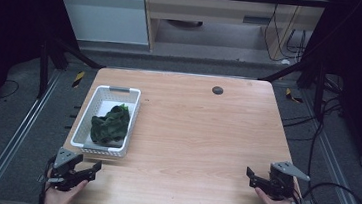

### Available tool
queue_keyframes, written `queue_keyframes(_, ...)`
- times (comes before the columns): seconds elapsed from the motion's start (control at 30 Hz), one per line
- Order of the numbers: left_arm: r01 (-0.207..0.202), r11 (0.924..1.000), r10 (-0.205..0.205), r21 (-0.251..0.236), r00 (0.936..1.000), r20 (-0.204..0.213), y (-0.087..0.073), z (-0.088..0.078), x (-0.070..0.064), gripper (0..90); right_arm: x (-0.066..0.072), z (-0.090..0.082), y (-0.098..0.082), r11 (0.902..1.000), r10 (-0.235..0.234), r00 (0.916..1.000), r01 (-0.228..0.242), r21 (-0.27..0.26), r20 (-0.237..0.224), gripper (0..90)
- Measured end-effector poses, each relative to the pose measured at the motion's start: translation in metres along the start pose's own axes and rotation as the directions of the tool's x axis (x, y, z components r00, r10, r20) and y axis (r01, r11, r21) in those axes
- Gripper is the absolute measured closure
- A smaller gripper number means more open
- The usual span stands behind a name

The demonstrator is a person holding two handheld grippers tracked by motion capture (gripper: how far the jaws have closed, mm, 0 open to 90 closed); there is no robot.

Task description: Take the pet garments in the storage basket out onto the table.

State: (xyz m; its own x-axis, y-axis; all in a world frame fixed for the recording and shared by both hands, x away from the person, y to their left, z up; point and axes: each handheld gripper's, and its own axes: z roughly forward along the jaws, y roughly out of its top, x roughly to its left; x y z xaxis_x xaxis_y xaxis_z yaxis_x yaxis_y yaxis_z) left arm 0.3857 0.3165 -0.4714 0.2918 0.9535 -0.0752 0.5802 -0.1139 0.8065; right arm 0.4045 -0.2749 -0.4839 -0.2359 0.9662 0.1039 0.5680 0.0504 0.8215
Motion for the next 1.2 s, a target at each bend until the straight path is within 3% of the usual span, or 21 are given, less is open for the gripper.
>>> queue_keyframes(0.27,-0.01,0.9992,0.009,-0.039,0.9997,-0.023,0.005,-0.01,0.0,24.7,0.002,-0.003,-0.002,0.9997,-0.023,0.9997,0.023,-0.013,-0.009,11.8)
queue_keyframes(0.43,0.003,0.9995,-0.003,-0.031,1.0,-0.006,0.007,-0.012,0.001,30.5,0.006,-0.005,-0.001,0.9992,-0.038,0.9992,0.038,-0.017,-0.015,11.9)
queue_keyframes(0.6,0.003,0.9984,-0.004,-0.056,0.9996,-0.027,0.011,-0.019,0.002,30.0,0.008,-0.004,-0.002,0.9979,-0.065,0.9978,0.064,-0.01,-0.018,10.8)
queue_keyframes(0.9,-0.001,0.9921,-0.004,-0.125,0.9989,-0.046,0.021,-0.034,0.004,28.7,0.01,-0.004,-0.003,0.9983,-0.059,0.998,0.059,0.002,-0.022,10.7)
queue_keyframes(1.2,-0.004,0.991,-0.001,-0.134,0.9994,-0.034,0.031,-0.038,0.004,28.3,0.01,-0.002,-0.003,0.9975,-0.069,0.9974,0.069,0.012,-0.019,10.3)
